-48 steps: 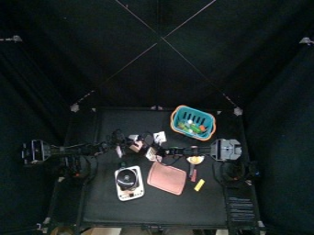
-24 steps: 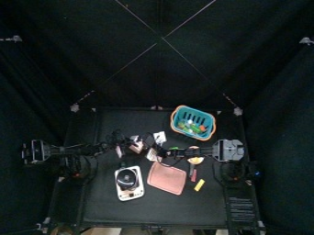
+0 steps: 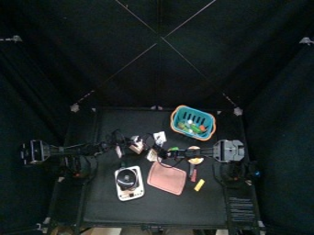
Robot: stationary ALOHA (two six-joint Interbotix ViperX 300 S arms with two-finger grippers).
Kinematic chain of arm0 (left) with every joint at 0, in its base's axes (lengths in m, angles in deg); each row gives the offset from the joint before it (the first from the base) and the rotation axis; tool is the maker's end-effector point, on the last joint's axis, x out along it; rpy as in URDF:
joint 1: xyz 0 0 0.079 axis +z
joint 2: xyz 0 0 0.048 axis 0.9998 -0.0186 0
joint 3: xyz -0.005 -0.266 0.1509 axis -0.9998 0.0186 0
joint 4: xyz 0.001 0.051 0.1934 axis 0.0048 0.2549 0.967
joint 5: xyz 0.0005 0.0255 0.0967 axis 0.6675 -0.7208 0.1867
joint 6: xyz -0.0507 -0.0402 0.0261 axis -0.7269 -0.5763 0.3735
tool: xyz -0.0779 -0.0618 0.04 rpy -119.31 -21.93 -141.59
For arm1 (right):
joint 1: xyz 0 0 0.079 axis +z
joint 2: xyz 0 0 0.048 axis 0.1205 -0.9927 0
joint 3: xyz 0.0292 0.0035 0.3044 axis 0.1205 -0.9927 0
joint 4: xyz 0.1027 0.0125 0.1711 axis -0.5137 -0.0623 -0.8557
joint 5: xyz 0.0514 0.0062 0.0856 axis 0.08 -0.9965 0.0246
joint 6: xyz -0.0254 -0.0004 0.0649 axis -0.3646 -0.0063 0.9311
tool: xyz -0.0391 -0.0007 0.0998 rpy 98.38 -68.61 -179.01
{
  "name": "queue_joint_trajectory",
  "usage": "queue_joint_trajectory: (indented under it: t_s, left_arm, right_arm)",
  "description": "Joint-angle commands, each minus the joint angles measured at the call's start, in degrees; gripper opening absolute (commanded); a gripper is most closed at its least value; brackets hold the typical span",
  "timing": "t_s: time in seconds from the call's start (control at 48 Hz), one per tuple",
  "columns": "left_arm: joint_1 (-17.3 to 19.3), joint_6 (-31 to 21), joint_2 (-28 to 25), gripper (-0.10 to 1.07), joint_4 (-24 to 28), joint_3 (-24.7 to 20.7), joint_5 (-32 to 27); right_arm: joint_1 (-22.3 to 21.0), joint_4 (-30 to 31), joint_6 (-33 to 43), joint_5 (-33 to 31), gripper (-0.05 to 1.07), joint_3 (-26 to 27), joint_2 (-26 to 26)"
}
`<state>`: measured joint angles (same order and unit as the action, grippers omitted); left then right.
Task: Grab spoon
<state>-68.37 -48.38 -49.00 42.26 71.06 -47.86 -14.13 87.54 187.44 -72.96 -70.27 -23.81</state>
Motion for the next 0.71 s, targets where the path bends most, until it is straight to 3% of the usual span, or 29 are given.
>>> queue_joint_trajectory:
  t_s: [0.0, 0.146, 0.417, 0.542, 0.688]
  left_arm:
    - [-0.4, 0.0, 1.9, 0.62, 0.1, -0.8, 1.7]
    - [-1.4, -0.2, 4.9, 0.62, 0.1, 0.2, 3.5]
    - [-10.2, -0.1, 7.6, 0.62, 1.1, -0.9, 2.6]
    - [-12.6, -0.2, 7.6, 0.62, 1.0, -1.8, -2.9]
    - [-12.7, -0.2, 7.5, 0.62, 0.5, -2.8, -11.5]
  right_arm:
    - [-0.3, 0.2, 0.1, -0.2, 0.69, 2.0, 1.1]
    - [-0.6, 0.2, 0.2, -0.2, 0.69, 2.3, 0.8]
    - [-1.7, -0.7, 0.2, -0.2, 0.69, 3.1, 0.0]
    - [-1.9, -0.7, 0.2, -0.2, 0.69, 3.3, -0.3]
    - [-2.0, -0.7, 0.2, -0.2, 0.69, 3.8, -0.4]
